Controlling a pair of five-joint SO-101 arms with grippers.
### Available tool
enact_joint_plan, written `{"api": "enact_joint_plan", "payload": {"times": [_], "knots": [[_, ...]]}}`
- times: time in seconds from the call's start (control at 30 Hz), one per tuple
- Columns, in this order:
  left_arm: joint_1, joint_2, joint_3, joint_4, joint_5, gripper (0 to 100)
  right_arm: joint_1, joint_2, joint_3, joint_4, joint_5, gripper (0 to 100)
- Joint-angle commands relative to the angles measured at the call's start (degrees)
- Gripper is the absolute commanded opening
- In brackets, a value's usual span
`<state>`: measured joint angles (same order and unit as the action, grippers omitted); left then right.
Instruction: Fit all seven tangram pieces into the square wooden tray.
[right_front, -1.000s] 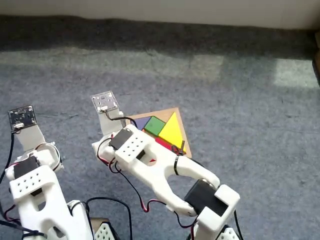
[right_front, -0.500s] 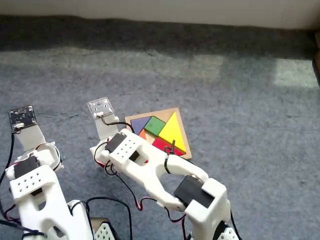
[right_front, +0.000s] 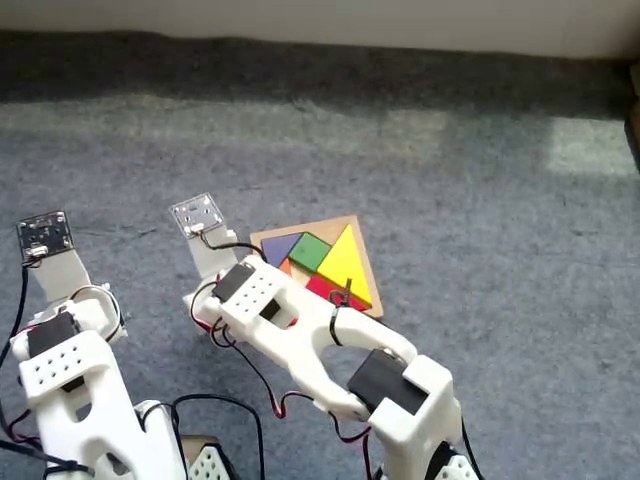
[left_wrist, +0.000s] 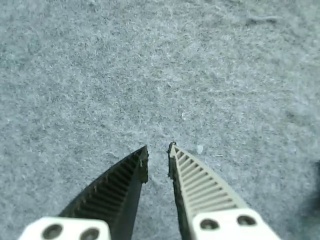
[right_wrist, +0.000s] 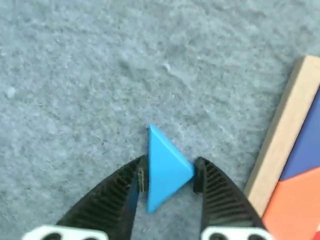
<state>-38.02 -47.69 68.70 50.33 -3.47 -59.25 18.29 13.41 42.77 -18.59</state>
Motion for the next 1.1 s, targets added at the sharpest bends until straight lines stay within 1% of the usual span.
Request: {"api": "enact_joint_plan", "payload": {"times": [0.0,0.17,0.37,0.5,0.57,0.7,0.83,1.07], "knots": [[-0.1,-0.7,-0.5,-0.9,0.5,9,0.1,0.0,-1.9,-0.8,3.8,6.5],[-0.1,-0.7,-0.5,-0.9,0.5,9,0.1,-0.8,-0.4,-0.6,4.5,6.5],[-0.1,-0.7,-0.5,-0.9,0.5,9,0.1,-10.1,0.2,8.0,4.6,6.5],[-0.2,-0.7,-0.5,-0.9,0.5,9,3.2,-15.8,2.4,11.9,4.6,6.5],[-0.2,-0.7,-0.5,-0.9,0.5,9,5.8,-18.0,4.1,11.9,5.1,6.5],[-0.1,-0.7,-0.5,-0.9,0.5,9,11.1,-21.1,7.2,11.8,10.8,6.5],[-0.2,-0.7,-0.5,-0.9,0.5,9,14.7,-21.8,10.9,11.6,11.3,6.6],[-0.3,-0.7,-0.6,-1.0,0.5,9,18.7,-21.6,14.9,0.3,11.3,6.7]]}}
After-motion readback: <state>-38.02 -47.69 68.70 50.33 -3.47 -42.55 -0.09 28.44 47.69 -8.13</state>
